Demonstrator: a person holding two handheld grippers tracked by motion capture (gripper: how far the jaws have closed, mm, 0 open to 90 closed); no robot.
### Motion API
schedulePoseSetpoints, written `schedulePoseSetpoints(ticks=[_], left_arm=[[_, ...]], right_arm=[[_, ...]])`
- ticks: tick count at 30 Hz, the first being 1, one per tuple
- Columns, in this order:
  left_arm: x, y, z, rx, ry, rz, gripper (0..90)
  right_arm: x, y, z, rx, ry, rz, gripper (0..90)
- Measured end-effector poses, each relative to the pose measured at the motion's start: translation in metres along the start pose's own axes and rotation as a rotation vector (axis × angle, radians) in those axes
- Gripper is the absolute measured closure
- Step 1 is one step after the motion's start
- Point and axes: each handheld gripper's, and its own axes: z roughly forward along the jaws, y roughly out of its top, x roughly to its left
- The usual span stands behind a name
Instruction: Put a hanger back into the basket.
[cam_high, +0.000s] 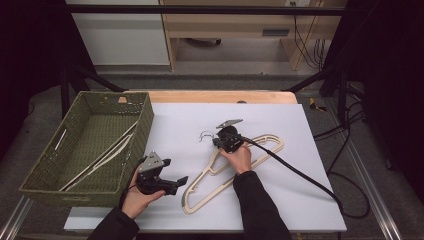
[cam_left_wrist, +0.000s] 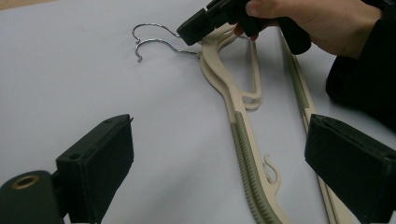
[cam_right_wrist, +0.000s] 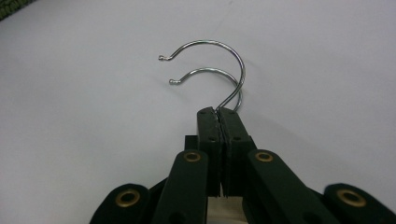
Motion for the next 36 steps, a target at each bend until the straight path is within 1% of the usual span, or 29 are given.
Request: schedulePoseSetpoints(ticks=[1, 3, 4, 6, 7, 9, 10, 11, 13, 14, 16, 17, 18, 19, 21, 22, 23, 26, 27, 28, 30, 31, 33, 34, 35, 36], left_arm=[[0.0, 0.0, 0.0, -0.003, -0.002, -0.002, 8.4], [-0.001, 0.001, 0.001, -0.01, -0.007, -0.006, 8.8], [-0.001, 0.002, 0.002, -0.011, -0.011, -0.008, 9.1], [-0.003, 0.005, 0.004, -0.008, -0.015, -0.008, 9.5], [-0.003, 0.006, 0.006, -0.004, -0.018, -0.008, 9.8], [-0.005, 0.009, 0.01, 0.003, -0.021, -0.004, 10.2], [-0.006, 0.011, 0.012, 0.009, -0.021, -0.001, 10.4], [-0.007, 0.013, 0.014, 0.008, -0.024, -0.003, 10.7], [-0.007, 0.018, 0.021, 0.01, -0.04, -0.02, 12.5], [-0.007, 0.02, 0.025, 0.015, -0.046, -0.023, 13.0], [-0.009, 0.026, 0.033, 0.022, -0.054, -0.021, 14.5], [-0.011, 0.028, 0.038, 0.022, -0.059, -0.018, 15.3], [-0.012, 0.031, 0.042, 0.024, -0.061, -0.018, 16.2], [-0.013, 0.033, 0.047, 0.029, -0.064, -0.018, 16.6], [-0.015, 0.036, 0.056, 0.038, -0.067, -0.017, 17.3], [-0.016, 0.038, 0.06, 0.042, -0.067, -0.02, 17.8], [-0.016, 0.039, 0.063, 0.042, -0.069, -0.018, 18.4], [-0.014, 0.043, 0.075, 0.056, -0.064, -0.021, 22.8], [-0.014, 0.045, 0.078, 0.055, -0.069, -0.026, 24.7], [-0.013, 0.046, 0.081, 0.056, -0.077, -0.026, 28.5], [-0.013, 0.048, 0.087, 0.043, -0.098, -0.047, 33.7], [-0.013, 0.048, 0.09, 0.042, -0.103, -0.048, 36.6], [-0.013, 0.049, 0.096, 0.057, -0.101, -0.049, 39.9], [-0.013, 0.05, 0.099, 0.061, -0.101, -0.053, 41.7], [-0.014, 0.05, 0.101, 0.066, -0.101, -0.054, 43.3], [-0.014, 0.05, 0.103, 0.067, -0.103, -0.055, 45.3]], right_arm=[[0.001, 0.0, -0.002, -0.003, -0.004, 0.005, 89.1], [0.003, 0.001, -0.005, -0.017, -0.003, -0.008, 89.2], [0.004, 0.001, -0.007, -0.024, -0.004, -0.006, 89.2], [0.004, 0.001, -0.01, -0.041, 0.002, -0.022, 89.2], [0.006, 0.002, -0.012, -0.047, 0.004, -0.01, 89.2], [0.005, 0.002, -0.016, -0.06, 0.009, -0.043, 89.2], [0.006, 0.003, -0.018, -0.07, 0.01, -0.032, 89.2], [0.005, 0.003, -0.02, -0.074, 0.014, -0.05, 89.3], [0.006, 0.004, -0.024, -0.086, 0.021, -0.035, 89.3], [0.005, 0.004, -0.026, -0.088, 0.023, -0.038, 89.3], [0.004, 0.004, -0.029, -0.11, 0.027, -0.043, 89.2], [0.004, 0.004, -0.03, -0.113, 0.029, -0.038, 89.3], [0.004, 0.003, -0.031, -0.115, 0.031, -0.051, 89.3], [0.004, 0.003, -0.033, -0.112, 0.033, -0.052, 89.3], [0.004, 0.003, -0.035, -0.124, 0.035, -0.059, 89.3], [0.004, 0.003, -0.037, -0.127, 0.039, -0.059, 89.3], [0.005, 0.002, -0.038, -0.134, 0.039, -0.048, 89.2], [0.004, 0.002, -0.041, -0.148, 0.043, -0.053, 89.2], [0.004, 0.002, -0.043, -0.147, 0.043, -0.059, 89.3], [0.004, 0.002, -0.044, -0.152, 0.044, -0.062, 89.3], [0.005, 0.002, -0.046, -0.157, 0.043, -0.065, 89.3], [0.005, 0.002, -0.047, -0.16, 0.043, -0.064, 89.2], [0.005, 0.002, -0.049, -0.164, 0.049, -0.072, 89.2], [0.006, 0.002, -0.05, -0.168, 0.047, -0.067, 89.3], [0.005, 0.002, -0.051, -0.169, 0.05, -0.076, 89.3], [0.006, 0.002, -0.052, -0.173, 0.049, -0.07, 89.3]])
